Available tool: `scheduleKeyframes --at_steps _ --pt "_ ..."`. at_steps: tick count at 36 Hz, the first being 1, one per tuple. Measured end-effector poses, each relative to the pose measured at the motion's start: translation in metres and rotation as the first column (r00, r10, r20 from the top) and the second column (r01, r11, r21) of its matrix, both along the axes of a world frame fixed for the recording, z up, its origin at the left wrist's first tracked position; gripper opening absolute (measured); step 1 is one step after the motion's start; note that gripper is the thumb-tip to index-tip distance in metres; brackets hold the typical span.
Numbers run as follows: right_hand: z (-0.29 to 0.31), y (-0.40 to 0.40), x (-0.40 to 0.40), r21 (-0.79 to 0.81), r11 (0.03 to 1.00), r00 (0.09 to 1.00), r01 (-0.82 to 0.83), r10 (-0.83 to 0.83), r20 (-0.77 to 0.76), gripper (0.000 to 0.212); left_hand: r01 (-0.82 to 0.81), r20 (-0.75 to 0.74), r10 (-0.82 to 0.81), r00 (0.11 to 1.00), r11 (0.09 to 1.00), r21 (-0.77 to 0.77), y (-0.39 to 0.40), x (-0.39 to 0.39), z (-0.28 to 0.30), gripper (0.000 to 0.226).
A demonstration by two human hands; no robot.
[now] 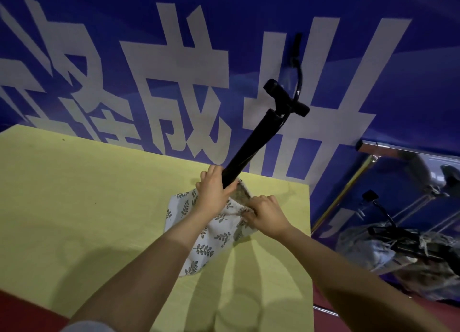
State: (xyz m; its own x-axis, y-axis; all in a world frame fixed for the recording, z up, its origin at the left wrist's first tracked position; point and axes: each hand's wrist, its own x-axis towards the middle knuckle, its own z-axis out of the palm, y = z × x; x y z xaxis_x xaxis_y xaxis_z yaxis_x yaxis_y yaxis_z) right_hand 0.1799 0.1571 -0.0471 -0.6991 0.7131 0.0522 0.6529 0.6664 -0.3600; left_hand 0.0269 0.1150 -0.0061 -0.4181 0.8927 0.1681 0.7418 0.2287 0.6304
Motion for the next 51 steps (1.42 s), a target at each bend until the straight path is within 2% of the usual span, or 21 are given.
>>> scheduleKeyframes --at_steps 7,11,16,19,21,24,29,32,36,38,42,44,46,51 --pt "0.017 0.003 0.008 -0.118 0.990 0.968 0.077 -0.103 -0.230 0.024 -0.097 0.111 0.095 0.989 0.995 0.010 -0.013 -0.003 -0.006 0.037" --pt "0.040 -0.002 0.006 -0.235 0.966 0.886 0.103 -0.196 -0.420 0.025 -0.087 0.163 0.082 0.983 0.996 0.022 -0.019 -0.005 -0.009 0.038" --pt "0.065 -0.013 -0.016 -0.381 0.920 0.788 0.086 -0.297 -0.540 0.028 -0.081 0.155 0.076 0.985 0.996 0.029 -0.022 -0.001 -0.001 0.041" --pt "0.075 -0.013 -0.027 -0.393 0.912 0.774 0.117 -0.332 -0.539 0.031 -0.079 0.141 0.072 0.987 0.996 0.047 -0.025 0.001 0.003 0.037" --pt "0.084 -0.015 -0.034 -0.377 0.916 0.780 0.138 -0.336 -0.529 0.041 -0.075 0.129 0.067 0.989 0.996 0.058 -0.028 0.001 0.005 0.033" --pt "0.095 -0.017 -0.043 -0.271 0.945 0.782 0.183 -0.306 -0.543 0.050 -0.070 0.107 0.064 0.992 0.996 0.053 -0.031 0.001 0.008 0.035" --pt "0.099 -0.021 -0.044 -0.258 0.949 0.781 0.182 -0.299 -0.549 0.045 -0.074 0.123 0.069 0.990 0.997 0.035 -0.033 -0.001 0.012 0.039" --pt "0.099 -0.025 -0.042 -0.249 0.954 0.802 0.164 -0.276 -0.530 0.057 -0.048 0.122 0.046 0.991 0.999 0.019 -0.035 -0.002 0.011 0.040" --pt "0.091 -0.025 -0.051 -0.214 0.946 0.809 0.242 -0.318 -0.494 0.079 -0.026 0.120 0.026 0.992 1.000 -0.001 -0.040 -0.001 0.008 0.043" --pt "0.087 -0.024 -0.055 -0.233 0.931 0.773 0.281 -0.364 -0.520 0.072 -0.016 0.099 0.017 0.995 1.000 -0.017 -0.043 -0.001 0.007 0.044" --pt "0.082 -0.026 -0.056 -0.222 0.930 0.742 0.294 -0.368 -0.560 0.031 0.044 0.048 -0.045 0.998 0.999 0.015 -0.048 -0.002 0.008 0.054" --pt "0.076 -0.029 -0.054 -0.192 0.930 0.756 0.312 -0.366 -0.543 0.031 0.067 0.046 -0.069 0.997 0.997 0.039 -0.049 -0.003 0.012 0.062" --pt "0.067 -0.031 -0.051 -0.178 0.923 0.763 0.342 -0.383 -0.520 0.032 0.073 0.085 -0.076 0.993 0.997 0.040 -0.050 -0.004 0.014 0.067" --pt "0.068 -0.040 -0.051 -0.092 0.930 0.795 0.355 -0.353 -0.493 0.018 0.086 0.296 -0.120 0.948 0.988 0.128 -0.055 -0.007 0.013 0.074"
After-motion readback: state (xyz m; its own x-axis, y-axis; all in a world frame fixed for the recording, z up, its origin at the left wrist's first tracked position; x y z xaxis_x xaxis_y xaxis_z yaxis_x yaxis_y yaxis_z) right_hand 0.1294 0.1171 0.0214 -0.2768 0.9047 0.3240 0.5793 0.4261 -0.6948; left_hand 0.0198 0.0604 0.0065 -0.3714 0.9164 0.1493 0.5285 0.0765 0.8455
